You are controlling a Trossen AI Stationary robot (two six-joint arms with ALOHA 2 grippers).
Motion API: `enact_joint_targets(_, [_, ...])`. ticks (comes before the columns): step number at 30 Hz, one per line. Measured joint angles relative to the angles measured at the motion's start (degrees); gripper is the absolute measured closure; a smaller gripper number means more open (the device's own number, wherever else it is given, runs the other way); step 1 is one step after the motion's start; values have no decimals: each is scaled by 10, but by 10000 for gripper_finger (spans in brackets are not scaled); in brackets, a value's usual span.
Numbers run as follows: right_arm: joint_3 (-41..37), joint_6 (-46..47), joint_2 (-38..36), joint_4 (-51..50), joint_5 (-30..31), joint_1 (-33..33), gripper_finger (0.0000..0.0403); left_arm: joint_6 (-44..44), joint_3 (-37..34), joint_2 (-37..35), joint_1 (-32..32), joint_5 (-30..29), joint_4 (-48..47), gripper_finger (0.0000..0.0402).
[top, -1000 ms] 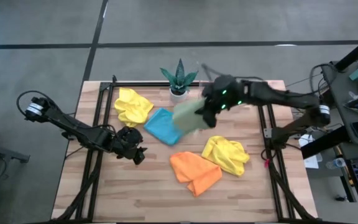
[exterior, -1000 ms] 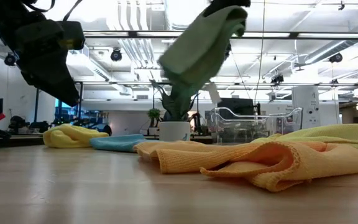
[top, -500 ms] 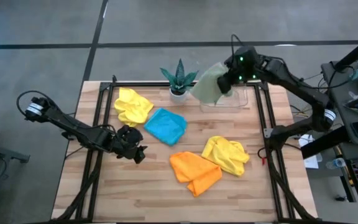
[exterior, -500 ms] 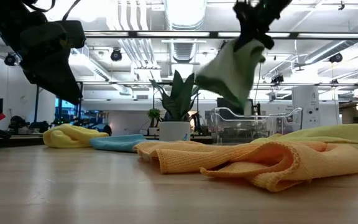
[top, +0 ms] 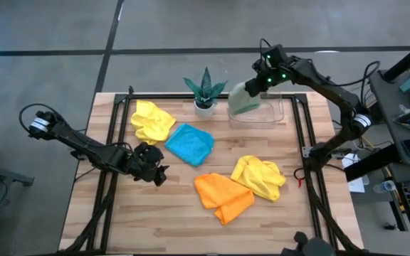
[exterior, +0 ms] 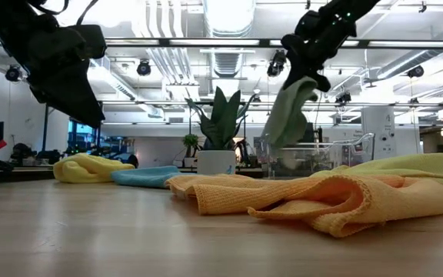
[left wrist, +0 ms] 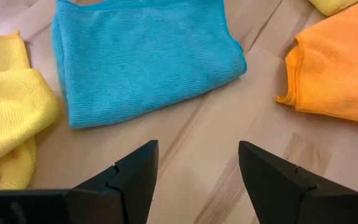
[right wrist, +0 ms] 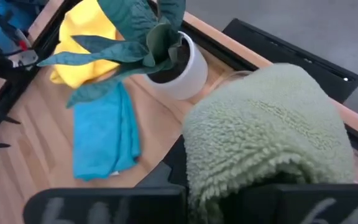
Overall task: Fold microfiber towels
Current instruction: Put the green microfiber towel into the transparent bin
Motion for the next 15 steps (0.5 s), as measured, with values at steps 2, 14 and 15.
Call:
enact_joint_targets(2, [0,2,1,-3,0,0,390,0,0,0,0,0,0,194])
enact_joint_targets(14, [-62,-24,30,-68,102,-4,390,-3,0,0,0,-2,0,194])
enact_joint_targets(15, [-69,-24,35,-64,106,-4,390,-3,0,0,0,-6,0,194])
